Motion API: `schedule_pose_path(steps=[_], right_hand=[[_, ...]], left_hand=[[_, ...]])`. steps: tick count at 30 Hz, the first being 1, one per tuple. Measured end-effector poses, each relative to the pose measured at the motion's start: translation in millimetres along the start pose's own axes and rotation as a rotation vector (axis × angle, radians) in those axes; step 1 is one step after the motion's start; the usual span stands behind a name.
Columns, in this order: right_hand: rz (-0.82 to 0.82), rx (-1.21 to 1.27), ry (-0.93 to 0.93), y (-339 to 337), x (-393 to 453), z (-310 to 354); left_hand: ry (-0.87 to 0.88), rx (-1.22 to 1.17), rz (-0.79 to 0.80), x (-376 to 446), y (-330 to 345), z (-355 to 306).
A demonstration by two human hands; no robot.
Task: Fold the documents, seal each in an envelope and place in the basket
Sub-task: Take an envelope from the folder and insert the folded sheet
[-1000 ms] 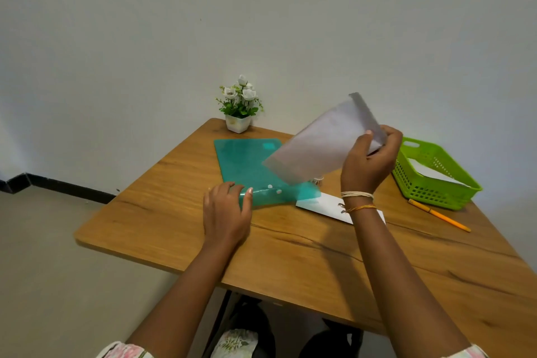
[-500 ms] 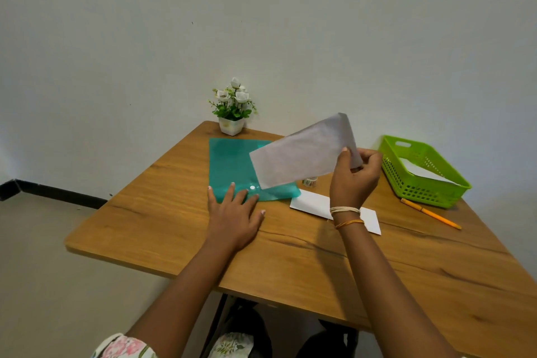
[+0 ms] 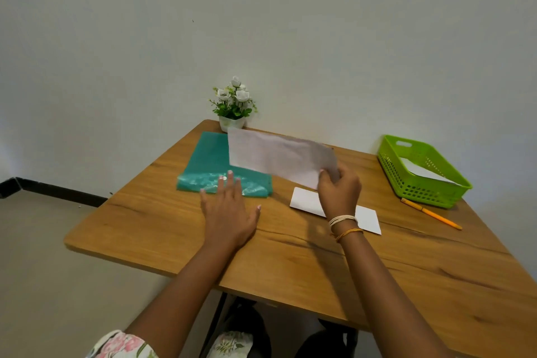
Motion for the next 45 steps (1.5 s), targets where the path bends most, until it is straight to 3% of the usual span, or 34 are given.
schedule_pose_path(steps=[2, 5, 9, 15, 18, 21, 22, 24, 27, 29, 30, 33, 36, 39, 42, 45], right_hand=[[-0.125, 0.034, 0.008, -4, 2, 3], [-0.118, -0.037, -0.096, 0, -4, 6], [0.135, -0.231, -0.310, 13, -31, -1], [0.648, -0.534, -0.469, 33, -79, -19], [0.713, -0.561, -0.441, 34, -84, -26], [0.595, -0.437, -0.325, 33, -81, -31], [0.516, -0.375, -0.289, 30, -79, -32], [0.369, -0.267, -0.287, 26, -77, -30], [0.310, -0.163, -0.345, 24, -79, -23], [0.362, -0.099, -0.378, 23, -82, -19], [0.401, -0.080, -0.396, 22, -84, -19], [0.504, -0.081, -0.485, 16, -92, -20], [0.488, -0.027, -0.477, 15, -92, -20], [0.399, -0.031, -0.447, 17, -88, -21], [0.436, -0.115, -0.521, 21, -91, -25], [0.431, -0.138, -0.532, 21, -90, -25]], left_hand=[[0.224, -0.082, 0.095, 1, 4, -6], [0.245, -0.069, 0.155, 1, 7, -1], [0.156, -0.052, -0.005, -1, 1, -1], [0.051, -0.166, -0.147, -3, -6, -1], [0.131, -0.218, -0.215, -4, -10, -5], [0.204, -0.454, -0.242, -6, -15, -8], [0.142, -0.582, -0.227, -6, -17, -12], [-0.170, -0.918, -0.144, -4, -17, -23], [-0.799, -1.585, 0.318, 5, -3, -46], [-1.001, -1.906, 0.624, 9, 0, -58], [-1.063, -2.020, 0.698, 9, 0, -61], [-1.186, -2.157, 0.819, 5, -2, -64], [-1.204, -2.178, 0.841, 6, -1, -61], [-1.192, -2.153, 0.760, 6, 0, -58], [-1.170, -2.061, 0.626, 6, 6, -55], [-1.134, -1.996, 0.609, 7, 12, -52]])
Point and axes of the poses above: each hand's wrist, its own x-axis towards the middle knuckle, its own y-axis out of the palm, z = x × y, the point moved 3 cm from there along x, towards the middle knuckle, and after that the axes turned 11 degrees about -z, right-handed, at the moved point
